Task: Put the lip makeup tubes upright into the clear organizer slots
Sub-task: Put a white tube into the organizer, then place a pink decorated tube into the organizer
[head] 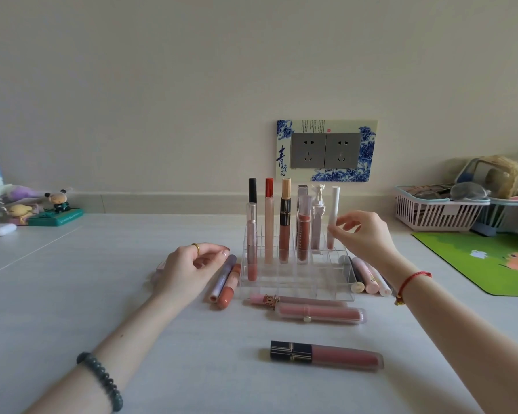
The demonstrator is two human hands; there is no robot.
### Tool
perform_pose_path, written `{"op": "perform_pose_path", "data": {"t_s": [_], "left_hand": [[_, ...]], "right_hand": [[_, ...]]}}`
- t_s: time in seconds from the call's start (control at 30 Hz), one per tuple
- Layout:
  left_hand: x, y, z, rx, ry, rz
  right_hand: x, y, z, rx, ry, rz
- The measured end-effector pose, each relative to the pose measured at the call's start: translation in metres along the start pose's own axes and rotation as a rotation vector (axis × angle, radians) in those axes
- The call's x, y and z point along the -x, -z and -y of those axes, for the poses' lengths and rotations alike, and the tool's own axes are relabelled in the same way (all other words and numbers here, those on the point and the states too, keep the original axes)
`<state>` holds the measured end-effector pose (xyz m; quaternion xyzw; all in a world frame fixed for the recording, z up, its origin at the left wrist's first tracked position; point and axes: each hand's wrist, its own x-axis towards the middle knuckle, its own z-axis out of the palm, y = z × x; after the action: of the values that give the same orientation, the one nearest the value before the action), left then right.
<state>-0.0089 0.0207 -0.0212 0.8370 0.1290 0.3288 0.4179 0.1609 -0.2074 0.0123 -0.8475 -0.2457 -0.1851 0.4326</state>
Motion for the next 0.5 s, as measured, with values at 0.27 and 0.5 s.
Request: {"op": "perform_pose_path", "data": {"t_s": [0.27, 0.5], "left_hand": [[-0.001, 0.001, 0.0, -0.013, 0.013, -0.002], [0.009, 0.002, -0.016, 0.024, -0.084, 0.129]], "right_hand": [[0.0, 0.016, 0.006, -0.035, 0.013, -0.101], [0.045, 0.035, 0.04, -0.064, 0.269, 0.172]]}}
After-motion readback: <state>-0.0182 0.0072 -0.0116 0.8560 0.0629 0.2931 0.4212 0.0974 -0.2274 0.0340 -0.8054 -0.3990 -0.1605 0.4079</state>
